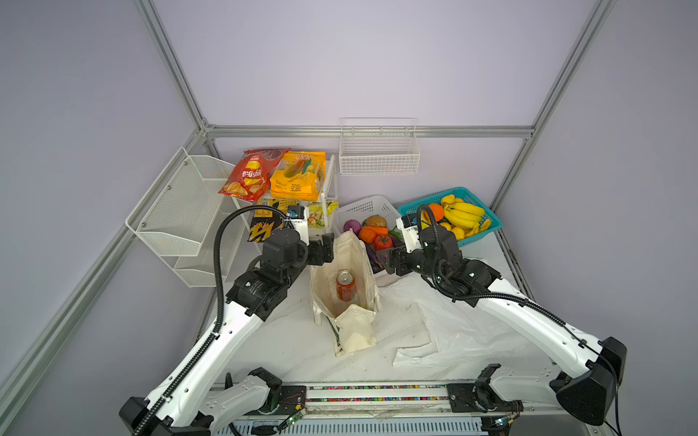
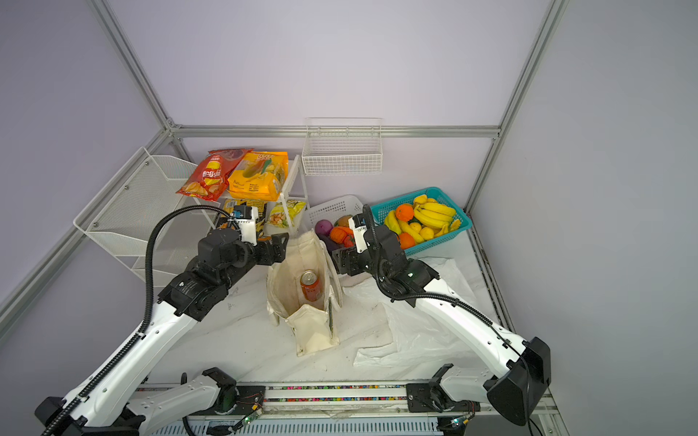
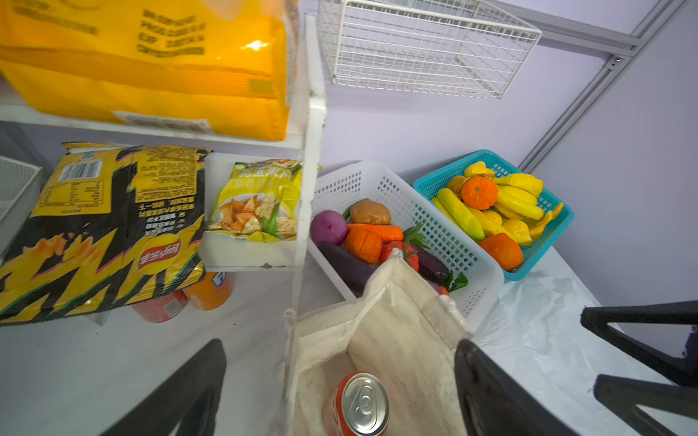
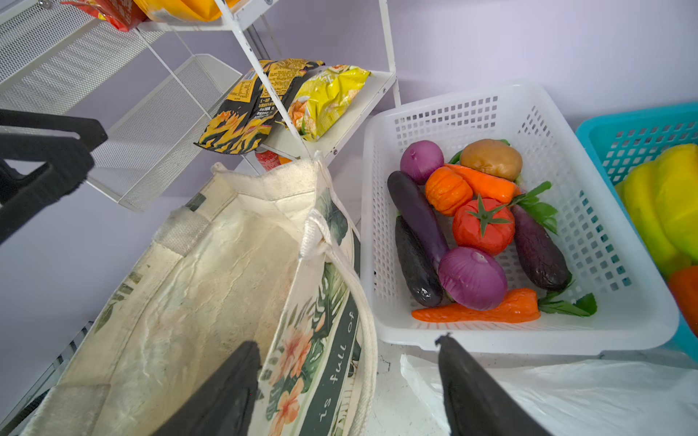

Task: Place the mixed food into the grocery bags and tie them
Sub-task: 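Move the left gripper toward the black-yellow Lay's chip bag on the shelf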

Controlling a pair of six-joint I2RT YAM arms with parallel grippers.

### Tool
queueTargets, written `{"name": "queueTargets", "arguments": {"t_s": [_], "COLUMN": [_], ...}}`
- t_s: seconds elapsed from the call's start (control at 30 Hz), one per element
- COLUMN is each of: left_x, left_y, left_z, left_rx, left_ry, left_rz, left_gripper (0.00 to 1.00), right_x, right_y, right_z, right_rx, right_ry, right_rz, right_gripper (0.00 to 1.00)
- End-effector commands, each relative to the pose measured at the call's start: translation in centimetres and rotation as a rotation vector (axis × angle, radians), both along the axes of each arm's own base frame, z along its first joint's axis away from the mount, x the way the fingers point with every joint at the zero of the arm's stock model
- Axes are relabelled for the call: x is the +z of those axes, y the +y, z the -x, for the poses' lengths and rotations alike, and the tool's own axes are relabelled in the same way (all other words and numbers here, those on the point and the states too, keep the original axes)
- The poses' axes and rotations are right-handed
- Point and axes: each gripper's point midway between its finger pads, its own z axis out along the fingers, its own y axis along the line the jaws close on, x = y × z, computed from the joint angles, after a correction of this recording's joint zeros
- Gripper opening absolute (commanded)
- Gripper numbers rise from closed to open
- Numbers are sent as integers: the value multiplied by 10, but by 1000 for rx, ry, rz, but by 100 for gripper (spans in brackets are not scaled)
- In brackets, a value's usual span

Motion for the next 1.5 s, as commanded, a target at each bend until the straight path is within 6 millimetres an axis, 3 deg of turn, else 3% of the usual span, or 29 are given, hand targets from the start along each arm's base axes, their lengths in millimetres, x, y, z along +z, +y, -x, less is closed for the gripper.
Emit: {"name": "queueTargets", "arguments": {"t_s": [0.0, 0.1, 0.17, 0.33, 0.43, 0.5, 0.67, 0.73, 0.83, 1.0, 1.1, 1.23, 1.33, 1.47], "left_x": [7, -24, -28, -9, -14, -17, -3, 5, 6, -19, -37, -44, -55, -65], "left_y": [14, 38, 45, 47, 62, 70, 82, 82, 86, 110, 108, 109, 114, 107], "left_z": [15, 13, 15, 22, 13, 4, -13, -21, -33, -48, -62, -82, -91, -103], "left_rx": [-18, 16, 15, 3, 85, 119, 150, 128, 125, 259, 290, 323, 374, 374], "left_ry": [42, 131, 136, 38, 53, 66, 35, 32, 50, 69, 85, 46, 60, 70], "left_rz": [91, 175, 214, 208, 157, 112, 48, 131, 245, 230, 350, 460, 466, 400], "left_gripper": [93, 93, 92, 93, 92, 92, 92, 91, 88, 83, 81, 81, 80, 78], "right_x": [-6, -20, -19, -9, 2, 13, 39, 41, 37, 29, 25, 24, 25, 20], "right_y": [23, 47, 51, 14, -7, -10, 20, 34, 38, 34, 34, 34, 33, 32], "right_z": [-2, -5, -7, -15, -19, -23, -20, -14, -14, -12, -11, -9, -6, -6], "right_rx": [80, 91, 98, -25, -51, -50, 82, 153, 165, 155, 160, 175, 181, 178], "right_ry": [24, 42, 47, -32, -63, -98, -162, -156, -157, -157, -156, -164, -172, -168], "right_rz": [-21, -1, 21, 99, 70, 52, -58, -113, -137, -130, -119, -121, -126, -117], "right_gripper": [75, 74, 73, 74, 75, 75, 75, 74, 74, 74, 74, 74, 74, 74]}}
